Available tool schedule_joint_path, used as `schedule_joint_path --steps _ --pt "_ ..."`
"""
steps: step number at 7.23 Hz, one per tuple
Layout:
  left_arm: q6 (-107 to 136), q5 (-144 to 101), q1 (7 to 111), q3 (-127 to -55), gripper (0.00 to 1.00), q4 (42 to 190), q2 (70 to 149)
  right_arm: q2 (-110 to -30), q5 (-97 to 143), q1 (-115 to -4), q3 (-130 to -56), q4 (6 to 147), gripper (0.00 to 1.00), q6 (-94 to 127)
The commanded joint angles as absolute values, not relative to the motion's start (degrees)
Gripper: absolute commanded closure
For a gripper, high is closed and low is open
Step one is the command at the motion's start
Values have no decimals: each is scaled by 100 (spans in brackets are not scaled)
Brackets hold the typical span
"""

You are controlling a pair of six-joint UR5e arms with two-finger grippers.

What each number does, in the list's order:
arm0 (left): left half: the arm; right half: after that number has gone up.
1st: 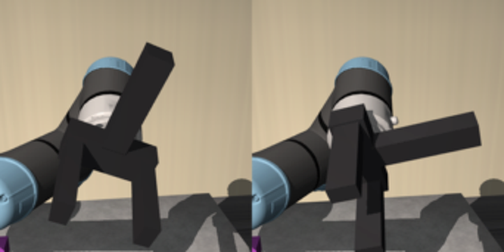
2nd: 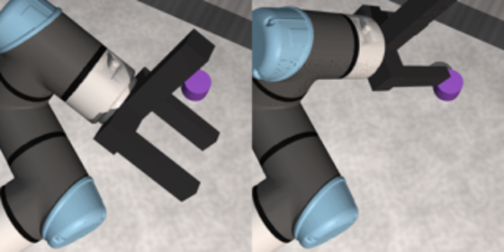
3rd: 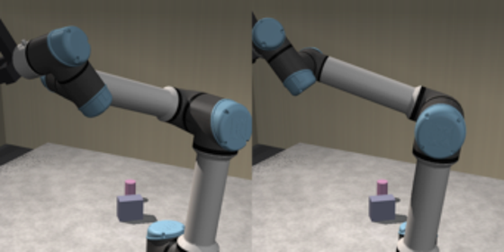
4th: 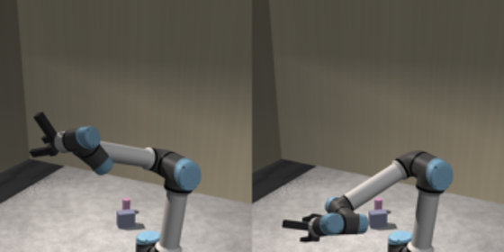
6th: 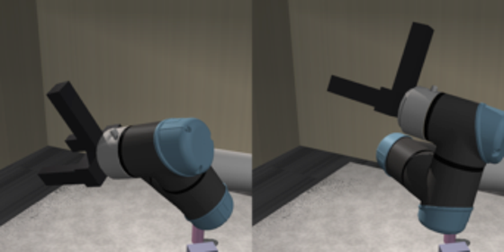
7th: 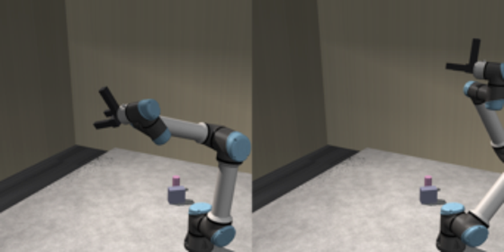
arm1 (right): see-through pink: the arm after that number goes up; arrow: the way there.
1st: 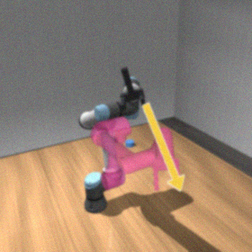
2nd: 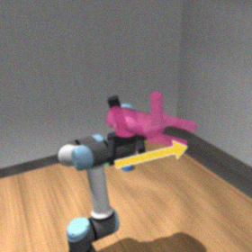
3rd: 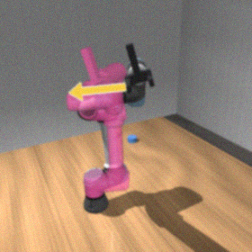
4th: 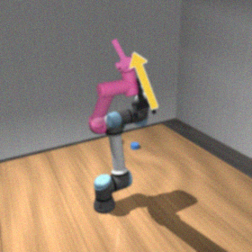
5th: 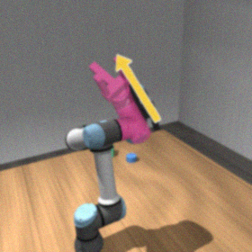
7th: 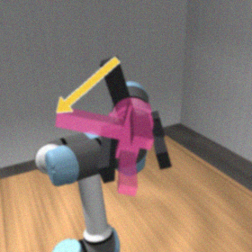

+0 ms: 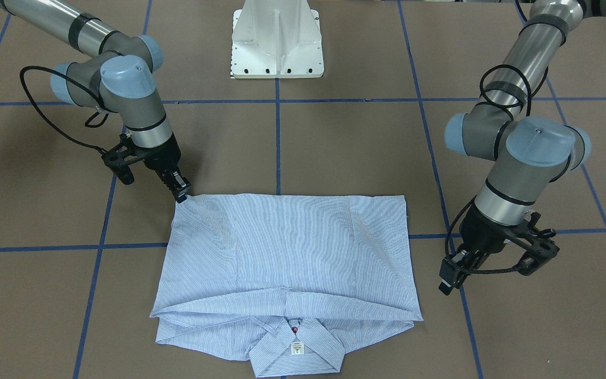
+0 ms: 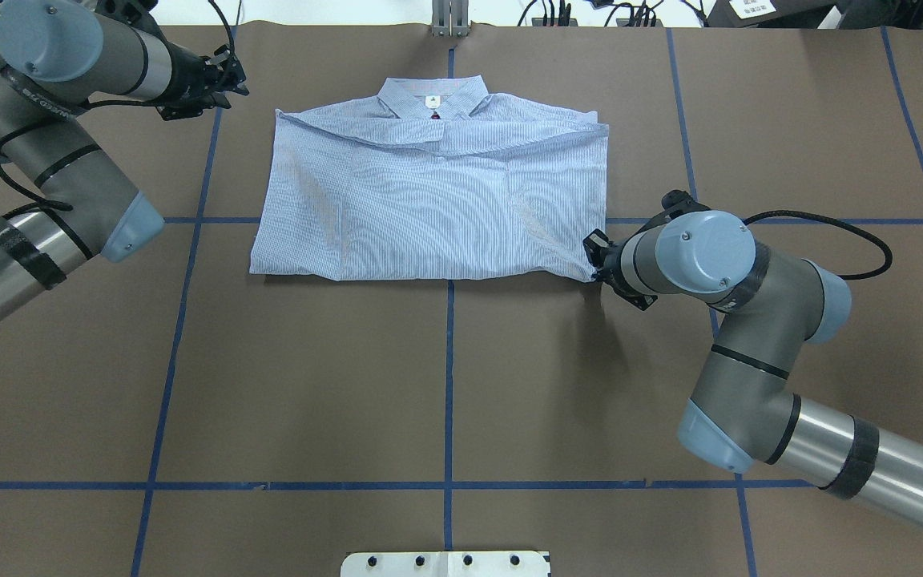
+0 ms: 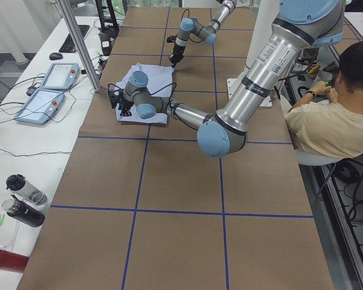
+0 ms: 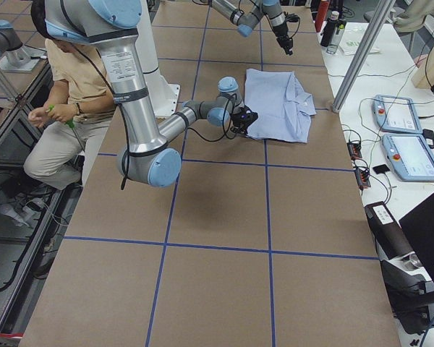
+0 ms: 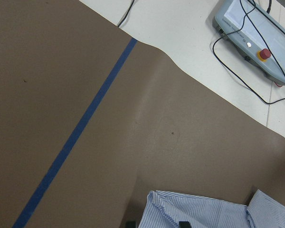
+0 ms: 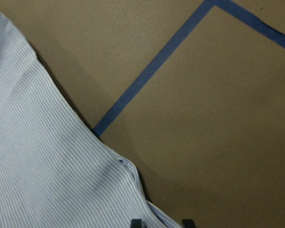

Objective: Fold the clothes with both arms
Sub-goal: 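Drag the grasped corner toward the robot with the right gripper, turning the shirt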

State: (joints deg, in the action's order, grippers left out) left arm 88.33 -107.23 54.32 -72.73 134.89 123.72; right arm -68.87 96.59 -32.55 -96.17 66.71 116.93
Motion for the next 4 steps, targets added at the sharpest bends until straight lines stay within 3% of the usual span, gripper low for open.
schedule_joint_path --steps 1,4 --pt "8842 -10723 5432 -7304 59 13482 12366 -6978 9677 -3156 -9877 6662 100 11847" --pt "8842 -10723 5432 -7460 59 13474 12357 -7976 9764 -2491 -11140 6732 100 12049"
